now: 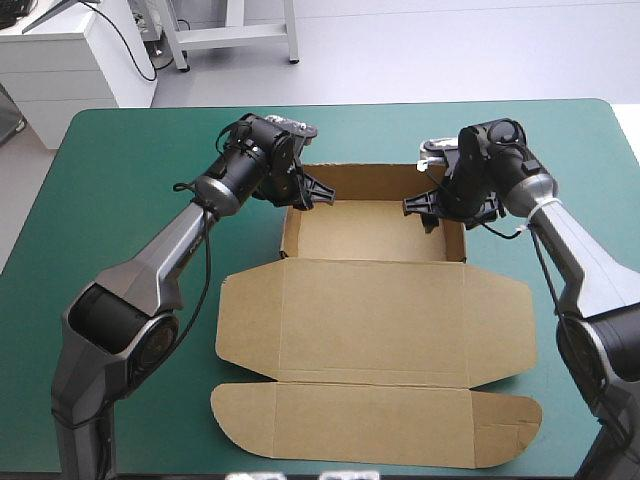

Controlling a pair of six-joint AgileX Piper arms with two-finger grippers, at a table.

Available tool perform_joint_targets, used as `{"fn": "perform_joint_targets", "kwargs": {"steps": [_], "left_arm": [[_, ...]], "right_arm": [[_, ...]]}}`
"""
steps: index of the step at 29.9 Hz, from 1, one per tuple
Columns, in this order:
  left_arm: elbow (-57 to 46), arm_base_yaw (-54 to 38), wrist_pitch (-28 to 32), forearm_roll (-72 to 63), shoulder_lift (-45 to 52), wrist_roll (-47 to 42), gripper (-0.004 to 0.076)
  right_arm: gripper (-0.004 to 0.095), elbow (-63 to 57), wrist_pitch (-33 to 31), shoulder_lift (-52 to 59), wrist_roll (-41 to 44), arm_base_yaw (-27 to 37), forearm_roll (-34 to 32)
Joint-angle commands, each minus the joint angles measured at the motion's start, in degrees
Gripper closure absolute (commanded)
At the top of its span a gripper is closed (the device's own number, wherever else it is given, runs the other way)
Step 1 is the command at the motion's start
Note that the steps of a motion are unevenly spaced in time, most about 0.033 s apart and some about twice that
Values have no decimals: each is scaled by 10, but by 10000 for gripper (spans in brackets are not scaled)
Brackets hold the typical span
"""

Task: Fold the box

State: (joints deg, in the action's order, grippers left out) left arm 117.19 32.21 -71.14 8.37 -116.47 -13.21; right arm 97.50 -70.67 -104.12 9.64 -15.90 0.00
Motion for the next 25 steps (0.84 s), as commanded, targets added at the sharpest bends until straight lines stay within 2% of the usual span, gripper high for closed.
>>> {"fn": "perform_joint_targets", "kwargs": {"steps": [1,4,12,18,25], "left_arm": [[45,2,-28,54,66,5,449],[48,2,-28,79,104,11,734],[-29,2,-28,48,239,24,731],[-187,2,-28,42,346,32,731],[-394,2,-11,42,457,35,731]], "right_arm": [[272,53,-7,48,22,0,-25],[275,63,-7,64,31,1,-28],[275,54,-7,80,46,10,-24],[275,12,-1,63,46,10,-25],[275,-14,42,33,57,10,-23]]}}
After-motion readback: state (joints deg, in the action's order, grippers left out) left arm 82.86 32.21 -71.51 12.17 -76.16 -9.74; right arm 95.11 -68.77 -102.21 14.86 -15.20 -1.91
